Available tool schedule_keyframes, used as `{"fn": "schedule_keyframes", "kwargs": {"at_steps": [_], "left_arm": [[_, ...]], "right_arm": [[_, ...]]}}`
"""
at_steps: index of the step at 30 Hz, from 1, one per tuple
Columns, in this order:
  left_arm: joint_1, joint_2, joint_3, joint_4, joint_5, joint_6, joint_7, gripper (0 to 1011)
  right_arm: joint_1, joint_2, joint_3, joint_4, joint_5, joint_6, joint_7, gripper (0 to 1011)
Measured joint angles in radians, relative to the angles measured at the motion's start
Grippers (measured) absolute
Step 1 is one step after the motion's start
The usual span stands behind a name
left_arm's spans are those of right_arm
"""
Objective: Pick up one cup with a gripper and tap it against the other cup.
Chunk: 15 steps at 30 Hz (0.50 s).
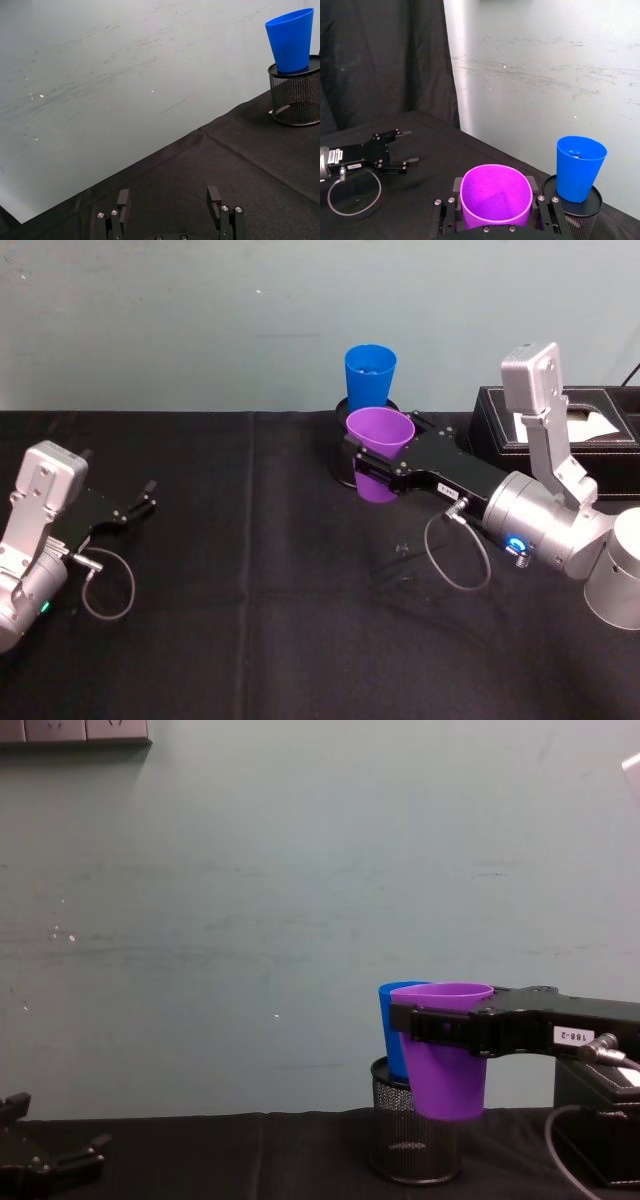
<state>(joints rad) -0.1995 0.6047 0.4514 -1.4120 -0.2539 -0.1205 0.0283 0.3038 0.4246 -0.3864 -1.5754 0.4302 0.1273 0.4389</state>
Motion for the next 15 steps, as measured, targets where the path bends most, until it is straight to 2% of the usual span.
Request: {"fn": "schedule_keyframes", "kwargs": {"at_steps": [15], "left_arm": [[0.0, 0.0, 0.0, 0.0, 0.0, 0.0, 0.0, 1000]], "right_arm": [[0.0, 0.0, 0.0, 0.0, 0.0, 0.0, 0.0, 730]]}}
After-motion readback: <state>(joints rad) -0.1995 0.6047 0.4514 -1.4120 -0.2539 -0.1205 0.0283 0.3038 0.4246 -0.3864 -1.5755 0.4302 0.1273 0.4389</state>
